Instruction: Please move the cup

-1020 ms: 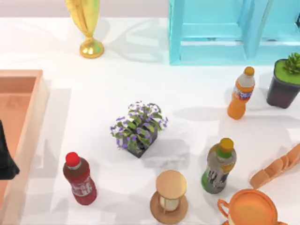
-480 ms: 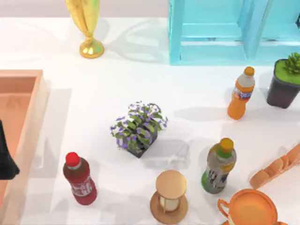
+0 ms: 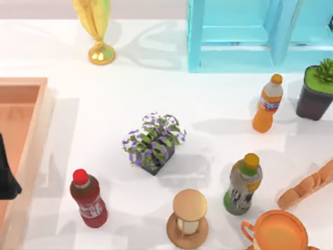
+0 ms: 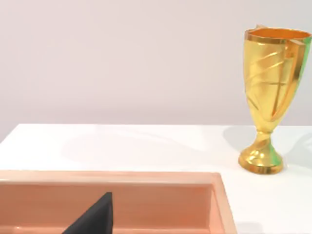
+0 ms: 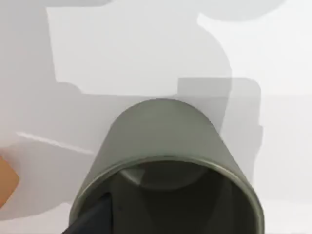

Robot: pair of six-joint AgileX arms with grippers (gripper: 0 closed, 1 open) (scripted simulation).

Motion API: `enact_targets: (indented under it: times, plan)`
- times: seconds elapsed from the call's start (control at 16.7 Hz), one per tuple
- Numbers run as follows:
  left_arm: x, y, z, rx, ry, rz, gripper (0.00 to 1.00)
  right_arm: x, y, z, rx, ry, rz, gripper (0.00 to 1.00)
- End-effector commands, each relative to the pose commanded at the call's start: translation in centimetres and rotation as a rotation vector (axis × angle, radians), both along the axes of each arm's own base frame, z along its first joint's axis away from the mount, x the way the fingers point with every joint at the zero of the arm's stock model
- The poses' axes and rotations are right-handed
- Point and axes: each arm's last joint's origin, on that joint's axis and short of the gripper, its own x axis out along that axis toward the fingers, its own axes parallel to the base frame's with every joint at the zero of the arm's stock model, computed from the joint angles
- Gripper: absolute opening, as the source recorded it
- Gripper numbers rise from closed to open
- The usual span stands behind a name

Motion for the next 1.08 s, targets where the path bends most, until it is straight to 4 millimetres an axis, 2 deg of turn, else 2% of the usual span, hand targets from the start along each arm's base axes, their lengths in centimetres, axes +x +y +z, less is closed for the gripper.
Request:
enact_targets:
  times: [0.18, 0.42, 1.08]
  plan:
    - [0.0, 0.0, 0.0, 0.0, 0.0, 0.0, 1.0, -0.4, 0.1, -2.6, 0.004, 0.013, 0.0, 1.0]
    - [0.0, 0.0, 0.0, 0.0, 0.0, 0.0, 1.0, -0.4, 0.1, -2.9, 0.005, 0.015, 0.0, 1.0]
    - [0.0, 0.0, 0.0, 0.0, 0.0, 0.0, 1.0, -0.4, 0.1, -2.9, 0.005, 0.015, 0.0, 0.17]
